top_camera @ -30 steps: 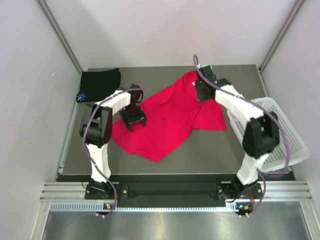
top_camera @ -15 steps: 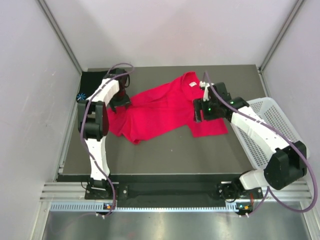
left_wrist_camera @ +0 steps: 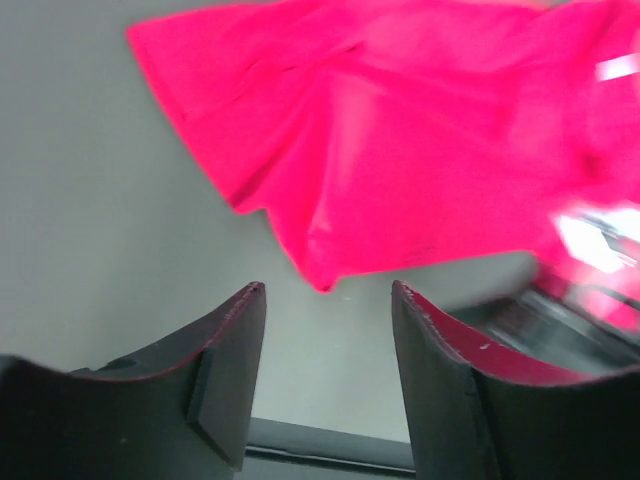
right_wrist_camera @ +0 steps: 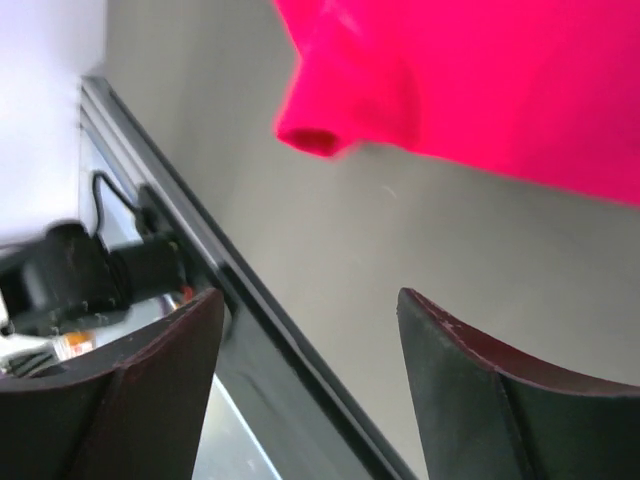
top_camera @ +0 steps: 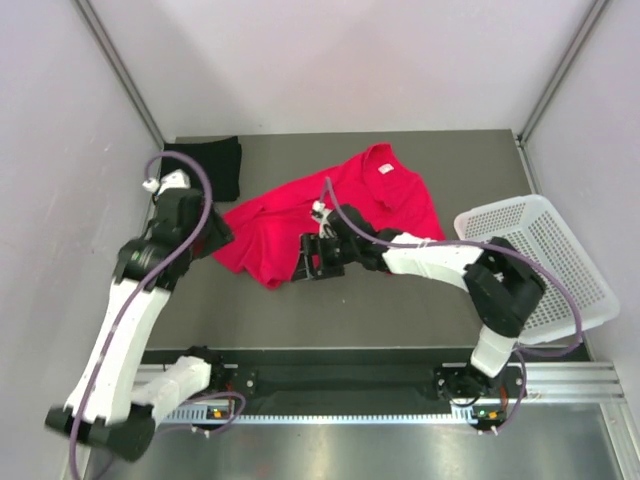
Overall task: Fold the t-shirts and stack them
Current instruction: Flatten the tshirt out
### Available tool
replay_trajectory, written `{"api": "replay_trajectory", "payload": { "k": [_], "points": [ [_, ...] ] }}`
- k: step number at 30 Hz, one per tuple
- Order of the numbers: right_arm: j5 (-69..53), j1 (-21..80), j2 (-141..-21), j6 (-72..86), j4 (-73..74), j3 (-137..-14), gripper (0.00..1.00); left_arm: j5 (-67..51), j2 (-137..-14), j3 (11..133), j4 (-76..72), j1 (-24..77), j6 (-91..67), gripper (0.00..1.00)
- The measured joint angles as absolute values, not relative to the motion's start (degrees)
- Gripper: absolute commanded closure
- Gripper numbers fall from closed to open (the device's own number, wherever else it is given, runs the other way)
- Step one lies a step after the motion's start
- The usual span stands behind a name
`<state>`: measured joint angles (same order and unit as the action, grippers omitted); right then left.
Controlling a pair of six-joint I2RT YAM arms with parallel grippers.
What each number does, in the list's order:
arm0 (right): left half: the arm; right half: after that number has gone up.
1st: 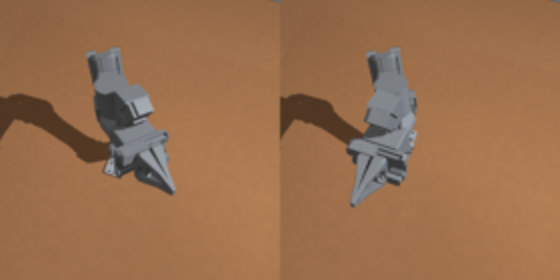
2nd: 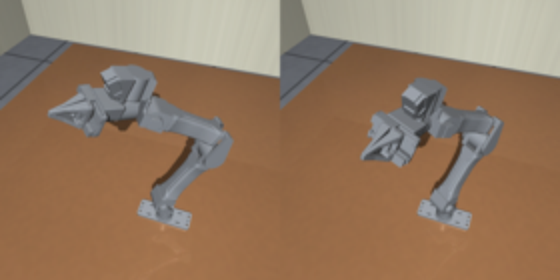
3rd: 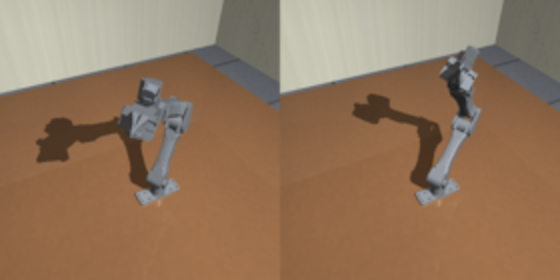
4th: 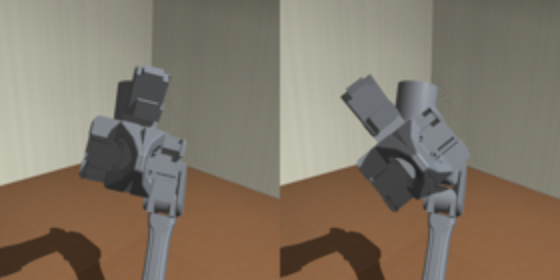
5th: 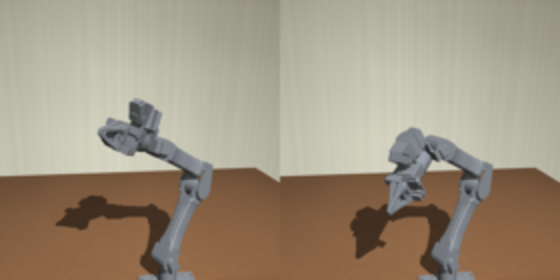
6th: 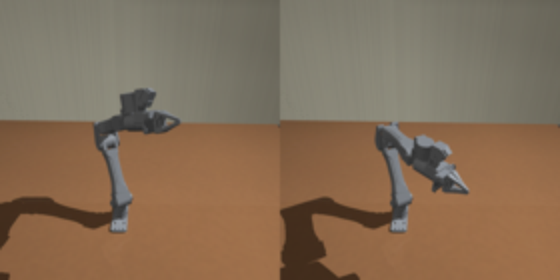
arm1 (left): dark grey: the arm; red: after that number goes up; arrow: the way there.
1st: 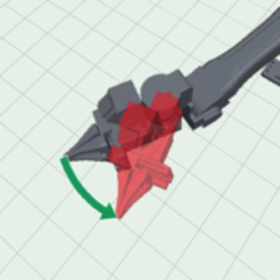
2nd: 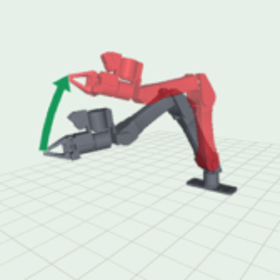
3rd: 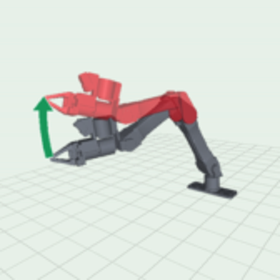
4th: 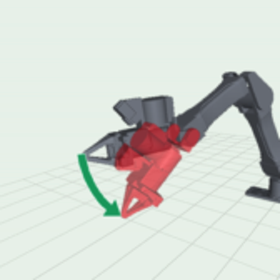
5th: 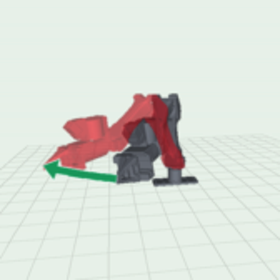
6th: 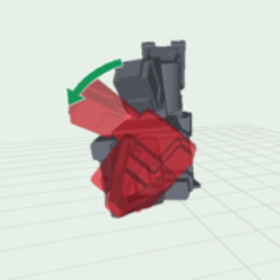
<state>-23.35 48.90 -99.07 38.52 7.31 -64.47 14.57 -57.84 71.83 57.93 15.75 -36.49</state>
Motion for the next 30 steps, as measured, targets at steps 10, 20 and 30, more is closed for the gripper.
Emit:
{"api": "replay_trajectory", "payload": {
  "k": [10,20,30],
  "points": [
    [-18.4,58.1,-114.9,46.8,-3.9,-72.1,0.44,11.0,-41.2,69.6,61.6,15.8,-39.4,0.42],
    [-10.5,58.9,-118.0,42.8,0.5,-81.1,0.5,6.6,-34.5,66.7,66.8,15.8,-43.5,0.42],
    [-8.5,59.3,-119.8,40.6,4.1,-83.6,0.55,6.4,-35.4,66.7,68.0,15.8,-43.6,0.42]
  ]
}}
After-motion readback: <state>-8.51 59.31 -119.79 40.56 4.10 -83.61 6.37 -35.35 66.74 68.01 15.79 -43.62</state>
